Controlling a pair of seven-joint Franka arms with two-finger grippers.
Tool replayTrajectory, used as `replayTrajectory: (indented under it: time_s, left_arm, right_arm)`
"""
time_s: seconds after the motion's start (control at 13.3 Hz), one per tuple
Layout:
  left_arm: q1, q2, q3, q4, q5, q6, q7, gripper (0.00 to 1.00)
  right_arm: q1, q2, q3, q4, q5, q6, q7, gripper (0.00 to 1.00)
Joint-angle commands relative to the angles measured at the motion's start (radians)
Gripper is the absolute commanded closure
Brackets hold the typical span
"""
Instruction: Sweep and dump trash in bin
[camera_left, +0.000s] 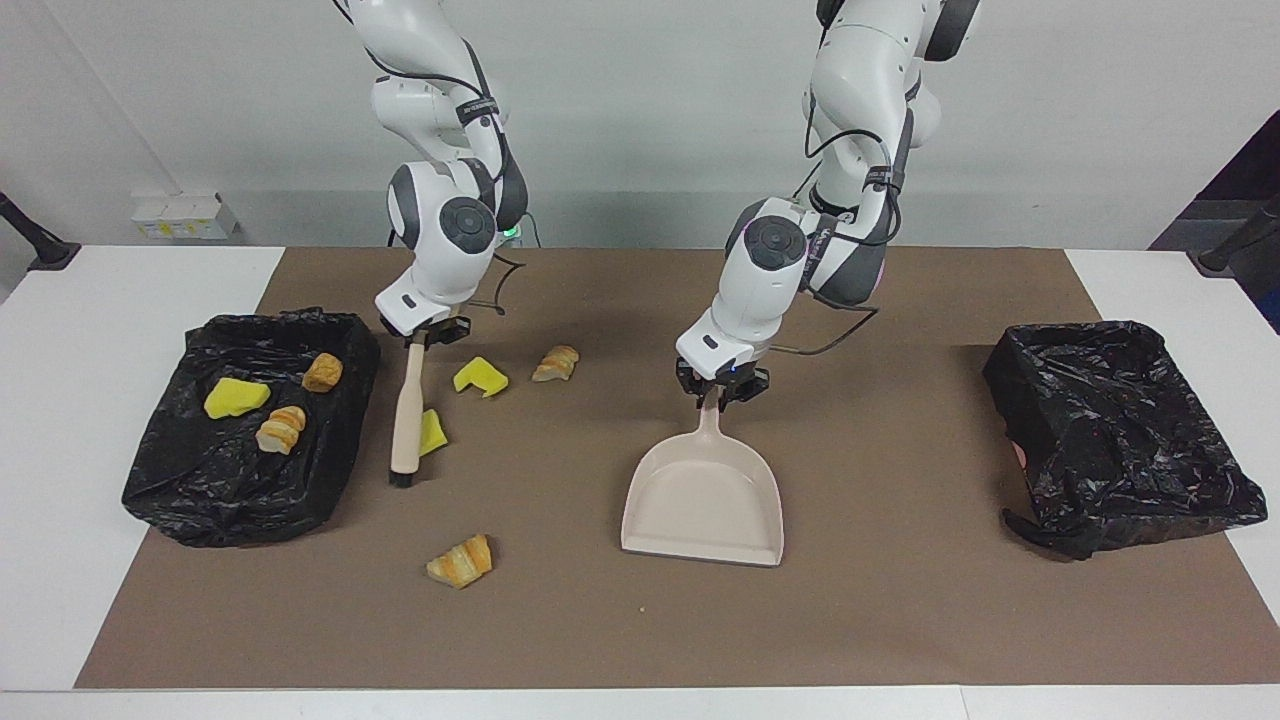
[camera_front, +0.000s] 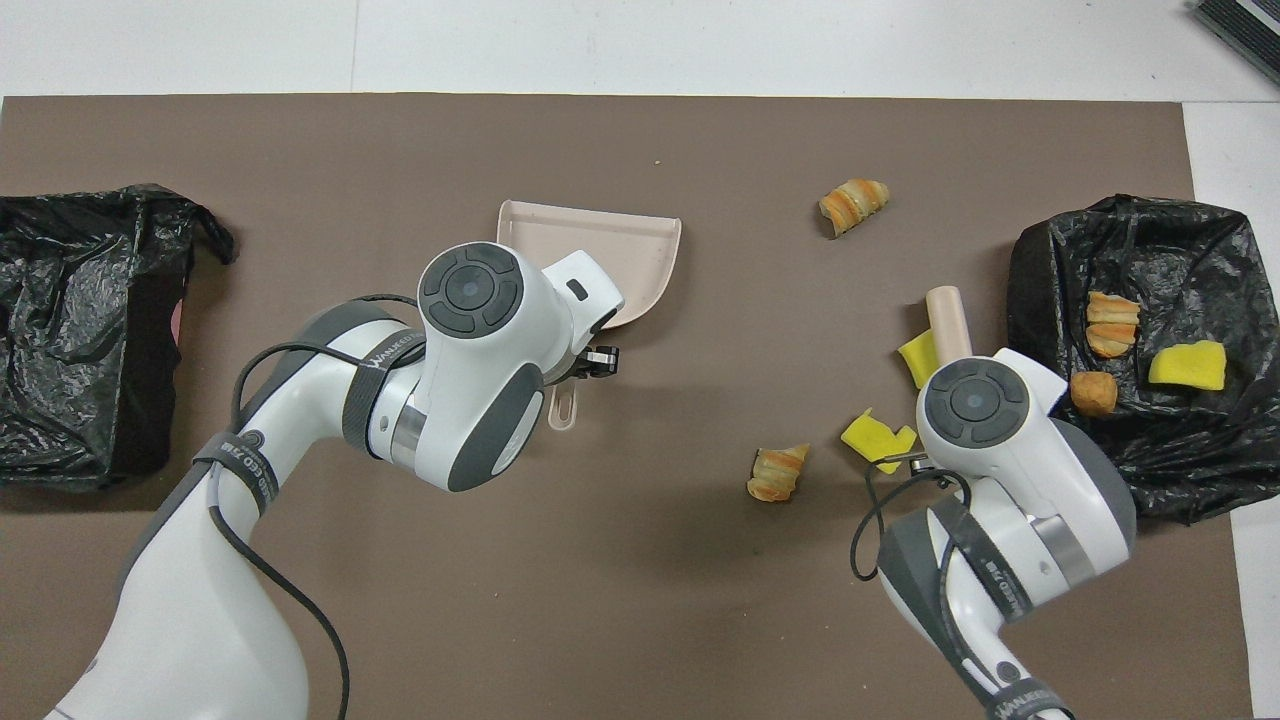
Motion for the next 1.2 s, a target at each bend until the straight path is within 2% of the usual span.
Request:
replayTrajectory:
  time_s: [0.0, 0.07, 0.22, 0.3, 0.52, 0.67, 0.97, 1.12]
  left_arm:
    - [-0.013, -0.007, 0.014, -0.014, 0.008, 0.004, -0.010, 0.82]
    - [-0.010, -0.007, 0.014, -0.014, 0.009, -0.004, -0.007, 1.00]
    - [-0.001, -0.008, 0.014, -0.003, 0.040, -0.022, 0.023, 1.00]
    - [0.001, -0.019, 0.014, -0.002, 0.078, -0.022, 0.101, 1.00]
    - [0.062, -0.072, 0.022, -0.003, 0.084, -0.061, 0.449, 1.00]
    - [0.115, -0.115, 0.022, -0.003, 0.084, -0.177, 0.703, 1.00]
    - [0.175, -0.175, 0.024, -0.017, 0.083, -0.259, 0.972, 1.00]
    - [0.214, -0.212, 0.024, -0.046, 0.084, -0.289, 1.239, 1.00]
  right_arm:
    - [0.057, 0.046, 0.001, 0.089, 0.111, -0.011, -0.027, 1.00]
    - [0.068, 0.059, 0.003, 0.116, 0.115, -0.018, -0.027, 1.00]
    - [0.085, 0.099, 0.001, 0.203, 0.115, -0.066, -0.027, 1.00]
    - [0.081, 0.127, 0.001, 0.264, 0.115, -0.089, -0.029, 1.00]
    - [0.064, 0.170, 0.001, 0.359, 0.105, -0.097, -0.036, 1.00]
    - [0.065, 0.199, -0.003, 0.419, 0.097, -0.117, -0.070, 1.00]
    - [0.003, 0.306, -0.010, 0.573, 0.082, -0.138, -0.186, 1.00]
    - [-0.037, 0.383, -0.008, 0.661, 0.034, -0.137, -0.266, 1.00]
